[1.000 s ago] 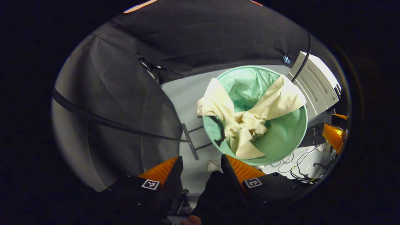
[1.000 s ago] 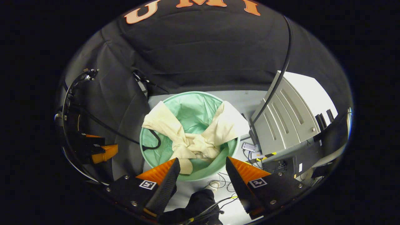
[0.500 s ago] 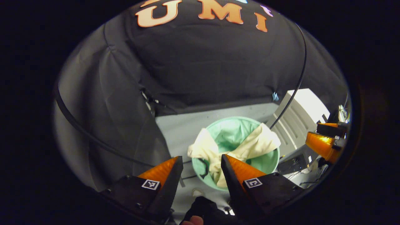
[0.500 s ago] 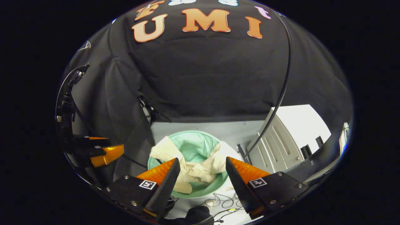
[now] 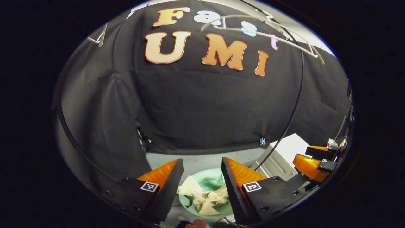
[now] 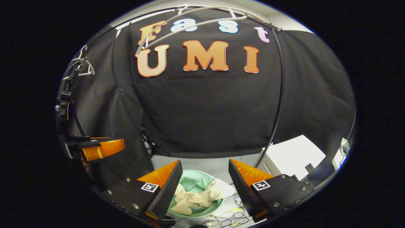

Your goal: Grasp the clothes on the hanger with both hands and then place them into the laundry hamper below.

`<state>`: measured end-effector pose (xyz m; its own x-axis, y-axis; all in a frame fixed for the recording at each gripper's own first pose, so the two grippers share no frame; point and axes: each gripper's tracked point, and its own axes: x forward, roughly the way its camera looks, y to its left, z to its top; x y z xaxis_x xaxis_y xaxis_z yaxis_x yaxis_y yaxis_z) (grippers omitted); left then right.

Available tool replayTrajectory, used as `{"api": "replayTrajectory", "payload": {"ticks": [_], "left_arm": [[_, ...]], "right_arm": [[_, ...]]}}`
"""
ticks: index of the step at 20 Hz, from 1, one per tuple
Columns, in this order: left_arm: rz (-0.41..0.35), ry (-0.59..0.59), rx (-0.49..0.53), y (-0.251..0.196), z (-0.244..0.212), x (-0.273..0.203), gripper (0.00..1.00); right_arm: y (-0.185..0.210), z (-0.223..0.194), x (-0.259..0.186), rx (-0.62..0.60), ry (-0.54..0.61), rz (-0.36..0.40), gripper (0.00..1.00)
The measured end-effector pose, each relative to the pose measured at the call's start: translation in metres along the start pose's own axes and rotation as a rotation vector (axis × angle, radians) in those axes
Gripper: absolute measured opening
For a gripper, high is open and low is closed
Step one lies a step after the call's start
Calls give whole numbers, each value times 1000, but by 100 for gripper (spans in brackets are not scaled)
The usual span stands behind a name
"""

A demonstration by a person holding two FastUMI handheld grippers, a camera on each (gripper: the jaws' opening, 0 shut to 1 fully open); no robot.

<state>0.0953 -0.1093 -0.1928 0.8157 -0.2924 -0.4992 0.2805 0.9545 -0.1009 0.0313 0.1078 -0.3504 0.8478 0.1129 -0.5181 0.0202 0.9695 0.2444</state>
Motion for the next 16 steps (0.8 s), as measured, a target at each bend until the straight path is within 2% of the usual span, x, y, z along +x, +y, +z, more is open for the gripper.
{"api": "replayTrajectory", "payload": {"ticks": [1, 4, 5, 6, 8, 10, 11, 15, 16], "left_arm": [[-3, -36, 0, -1, 16, -6, 87], [-10, -160, -4, -7, 63, -25, 82], [-12, -194, -9, -6, 75, -31, 82], [-10, -223, -14, -6, 84, -35, 87], [-8, -279, -22, -7, 105, -46, 87], [-8, -319, -32, -12, 119, -57, 79], [-12, -339, -36, -15, 125, -64, 82], [-16, -400, -40, -23, 142, -77, 83], [-19, -405, -41, -26, 144, -78, 89]], "right_arm": [[-3, 11, -7, 4, -26, -3, 92], [-16, 49, -26, 29, -127, -14, 92], [-23, 63, -36, 36, -164, -24, 92], [-29, 75, -48, 39, -200, -39, 92], [-51, 101, -71, 41, -266, -75, 92], [-71, 121, -92, 62, -326, -108, 92], [-82, 131, -104, 78, -351, -125, 92], [-124, 157, -143, 116, -422, -198, 91], [-132, 161, -150, 118, -441, -215, 91]]}}
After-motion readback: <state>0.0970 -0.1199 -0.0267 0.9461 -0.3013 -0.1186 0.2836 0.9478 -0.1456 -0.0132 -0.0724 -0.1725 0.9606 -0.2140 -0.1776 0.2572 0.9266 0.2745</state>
